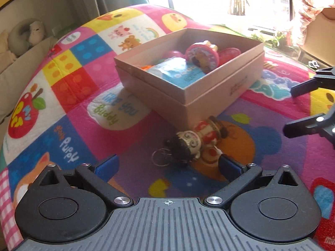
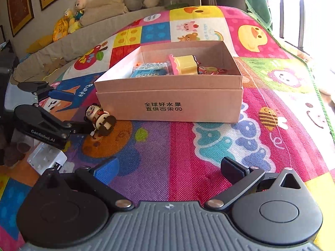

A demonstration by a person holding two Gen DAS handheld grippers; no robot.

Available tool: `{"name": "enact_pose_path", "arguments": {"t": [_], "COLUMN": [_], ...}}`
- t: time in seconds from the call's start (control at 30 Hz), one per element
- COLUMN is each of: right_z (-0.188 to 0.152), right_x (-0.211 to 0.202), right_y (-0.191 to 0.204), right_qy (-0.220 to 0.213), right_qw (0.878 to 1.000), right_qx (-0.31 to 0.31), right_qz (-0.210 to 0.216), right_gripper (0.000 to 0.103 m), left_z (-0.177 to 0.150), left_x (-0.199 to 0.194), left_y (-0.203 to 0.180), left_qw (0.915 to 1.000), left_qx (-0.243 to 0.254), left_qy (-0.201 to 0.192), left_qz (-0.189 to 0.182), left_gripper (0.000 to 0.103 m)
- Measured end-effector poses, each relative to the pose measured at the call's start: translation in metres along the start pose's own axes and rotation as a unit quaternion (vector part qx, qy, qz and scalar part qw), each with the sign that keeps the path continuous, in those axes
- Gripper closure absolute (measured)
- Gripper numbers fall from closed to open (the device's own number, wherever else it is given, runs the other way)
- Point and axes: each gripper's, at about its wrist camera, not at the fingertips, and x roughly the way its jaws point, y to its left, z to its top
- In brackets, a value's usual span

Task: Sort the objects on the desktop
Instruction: 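Grasp the white card reader with the left gripper and lift it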

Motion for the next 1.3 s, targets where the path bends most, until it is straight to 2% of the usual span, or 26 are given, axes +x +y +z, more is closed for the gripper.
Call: {"name": "enact_pose_path", "arguments": {"t": [0.1, 0.23, 0.37, 0.47, 0.53, 0.6, 0.63, 0.73, 0.77, 0.8, 0.87, 0.93, 1.0, 1.13, 1.2, 1.3], "right_z": [0.0, 0.0, 0.0, 0.0, 0.0, -0.001, -0.002, -0.006, -0.008, -0.009, -0.008, -0.005, 0.0, 0.03, 0.051, 0.077], "right_x": [-0.001, 0.0, 0.0, -0.001, -0.003, -0.01, -0.013, -0.017, -0.017, -0.018, -0.016, -0.015, -0.015, -0.01, 0.001, 0.029], "right_y": [-0.001, -0.003, -0.002, -0.004, -0.011, -0.026, -0.035, -0.059, -0.062, -0.063, -0.06, -0.058, -0.056, -0.054, -0.065, -0.078], "right_qy": [-0.002, -0.003, -0.002, -0.005, -0.018, -0.047, -0.055, -0.069, -0.076, -0.079, -0.075, -0.069, -0.07, -0.094, -0.09, -0.069], "right_qw": [1.0, 1.0, 1.0, 1.0, 0.998, 0.99, 0.986, 0.973, 0.971, 0.97, 0.972, 0.975, 0.978, 0.982, 0.979, 0.973], "right_qx": [0.008, 0.016, 0.012, 0.021, 0.048, 0.108, 0.139, 0.211, 0.222, 0.223, 0.213, 0.204, 0.189, 0.145, 0.172, 0.21], "right_qz": [-0.01, -0.019, -0.024, -0.023, -0.039, -0.074, -0.08, -0.058, -0.051, -0.049, -0.057, -0.063, -0.059, -0.079, -0.068, -0.058], "right_gripper": [0.0, 0.0, 0.0, 0.0, 0.0, 0.0, 0.0, 0.0, 0.0, 0.0, 0.0, 0.0, 0.0, 0.0, 0.0, 0.0], "left_z": [-0.001, -0.001, 0.003, 0.008, 0.012, 0.014, 0.015, 0.013, 0.012, 0.01, 0.006, -0.001, -0.012, -0.034, -0.046, -0.058], "left_x": [-0.015, -0.028, -0.017, -0.002, 0.003, 0.006, 0.005, -0.005, -0.01, -0.016, -0.027, -0.039, -0.052, -0.073, -0.08, -0.081], "left_y": [-0.02, -0.032, -0.035, -0.024, -0.022, -0.026, -0.029, -0.044, -0.049, -0.059, -0.069, -0.072, -0.066, -0.039, -0.029, -0.023], "left_qw": [0.9994, 0.9971, 0.9982, 0.9945, 0.9916, 0.9915, 0.9914, 0.9869, 0.9863, 0.9879, 0.9925, 0.9964, 0.996, 0.9865, 0.9801, 0.9744], "left_qx": [0.007, -0.023, -0.048, -0.1, -0.121, -0.122, -0.117, -0.093, -0.083, -0.071, -0.057, -0.06, -0.078, -0.145, -0.178, -0.201], "left_qy": [-0.02, -0.038, -0.033, -0.013, -0.014, -0.017, -0.022, -0.041, -0.044, -0.048, -0.05, -0.045, -0.043, -0.042, -0.04, -0.036], "left_qz": [-0.026, -0.062, -0.015, -0.028, -0.045, -0.042, -0.054, -0.126, -0.135, -0.13, -0.095, -0.041, 0.0, 0.063, 0.077, 0.093], "left_gripper": [0.0, 0.0, 0.0, 0.0, 0.0, 0.0, 0.0, 0.0, 0.0, 0.0, 0.0, 0.0, 0.0, 0.0, 0.0, 0.0]}}
